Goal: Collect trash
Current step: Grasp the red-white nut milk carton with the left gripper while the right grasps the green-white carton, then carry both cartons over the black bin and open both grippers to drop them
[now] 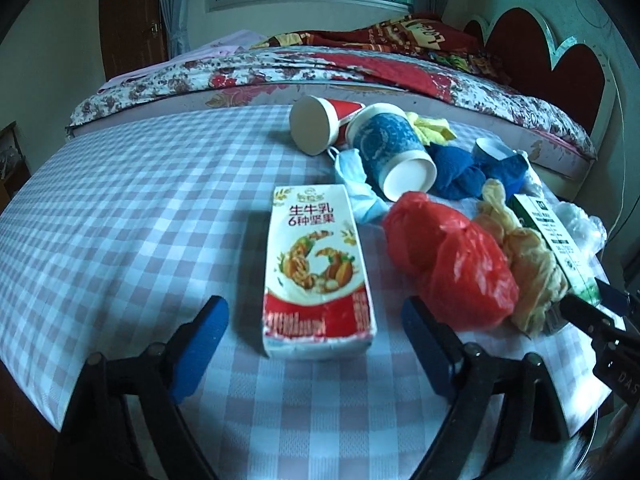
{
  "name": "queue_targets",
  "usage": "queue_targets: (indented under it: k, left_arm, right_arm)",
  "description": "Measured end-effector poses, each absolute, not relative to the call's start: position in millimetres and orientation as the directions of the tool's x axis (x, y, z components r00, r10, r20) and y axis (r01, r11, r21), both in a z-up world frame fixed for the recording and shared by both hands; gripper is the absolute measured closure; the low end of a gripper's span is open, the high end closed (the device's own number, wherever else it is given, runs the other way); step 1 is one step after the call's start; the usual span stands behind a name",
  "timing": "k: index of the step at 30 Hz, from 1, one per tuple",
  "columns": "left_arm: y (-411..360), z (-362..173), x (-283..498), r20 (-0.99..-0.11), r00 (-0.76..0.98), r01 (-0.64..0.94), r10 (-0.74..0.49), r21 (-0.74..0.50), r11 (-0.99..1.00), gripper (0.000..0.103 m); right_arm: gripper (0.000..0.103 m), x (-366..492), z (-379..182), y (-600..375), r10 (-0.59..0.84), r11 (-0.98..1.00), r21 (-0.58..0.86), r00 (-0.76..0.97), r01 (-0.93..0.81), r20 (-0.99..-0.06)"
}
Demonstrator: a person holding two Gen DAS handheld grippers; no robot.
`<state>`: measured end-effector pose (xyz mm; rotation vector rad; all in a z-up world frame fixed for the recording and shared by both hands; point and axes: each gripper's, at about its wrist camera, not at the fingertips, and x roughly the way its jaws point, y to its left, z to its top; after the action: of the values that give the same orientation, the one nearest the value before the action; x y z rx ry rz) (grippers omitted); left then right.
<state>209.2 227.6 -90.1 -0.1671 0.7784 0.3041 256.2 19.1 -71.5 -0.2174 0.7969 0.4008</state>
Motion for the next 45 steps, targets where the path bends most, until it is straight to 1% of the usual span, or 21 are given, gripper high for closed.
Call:
queue_targets:
  k: [1,3,4,6,12,17,21,32,39,45]
  left_arm:
    - [228.1,-92.0,212.9,-0.716,0.667,-0.329,0.206,-0.035,0.944,0.018]
    - [230.1,-95.8,216.1,-0.731,0.655,-0.321,0.193,-0.039,0.946,0.035]
    - [231.5,-97.4,216.4,-0.738,0.65,-0.314,0.18,-0.046,0.948,0.051]
    - [232.6,-92.1,208.0,-0.719,0.672,-0.313,0.181,-0.053,0.948,0.051]
    - [222.4,-56.6,173.1,-0.648,0.734,-0.311,0.203,-0.056,0.949,0.051]
    - [189.1,-29.8,150.8,-0.612,0.772,-0.253,0.171,-0.049,0.966,0.051]
    - [155.5,-17.7,139.2,-0.594,0.797,-0.18,0.113,-0.055,0.982,0.051]
    - [51.3,-10.9,117.3,-0.571,0.817,0.057,-0.076,-0.05,0.997,0.051]
    - [-8.9,-18.0,107.1,-0.583,0.789,0.202,-0.192,-0.049,0.978,0.051]
    - [-56.0,-36.4,104.3,-0.629,0.717,0.331,-0.3,-0.07,0.941,0.051]
  right_arm:
    - [0.044,260.7,-73.3,22.1,0.246,0.905,-0.058,0.629,-0.422,-0.737]
    - [0.044,267.6,-77.6,25.7,0.233,0.902,-0.075,0.626,-0.425,-0.745]
    - [0.046,269.6,-78.9,25.8,0.24,0.9,-0.07,0.623,-0.43,-0.745]
    - [0.047,267.4,-76.4,22.9,0.279,0.892,-0.04,0.619,-0.451,-0.734]
    - [0.047,235.9,-51.3,10.8,0.314,0.88,-0.064,0.678,-0.47,-0.665]
    - [0.047,203.4,-29.2,-25.0,0.334,0.896,-0.025,0.71,-0.444,-0.62]
    - [0.047,180.7,-19.0,-68.1,0.315,0.923,0.012,0.735,-0.385,-0.6]
    - [0.047,123.5,-14.8,-177.7,0.187,0.971,-0.006,0.781,-0.237,-0.596]
    - [0.047,97.3,-21.0,-226.2,0.129,0.986,-0.01,0.785,-0.169,-0.606]
    - [0.047,84.6,-42.8,-262.0,0.093,0.99,-0.022,0.761,-0.14,-0.642]
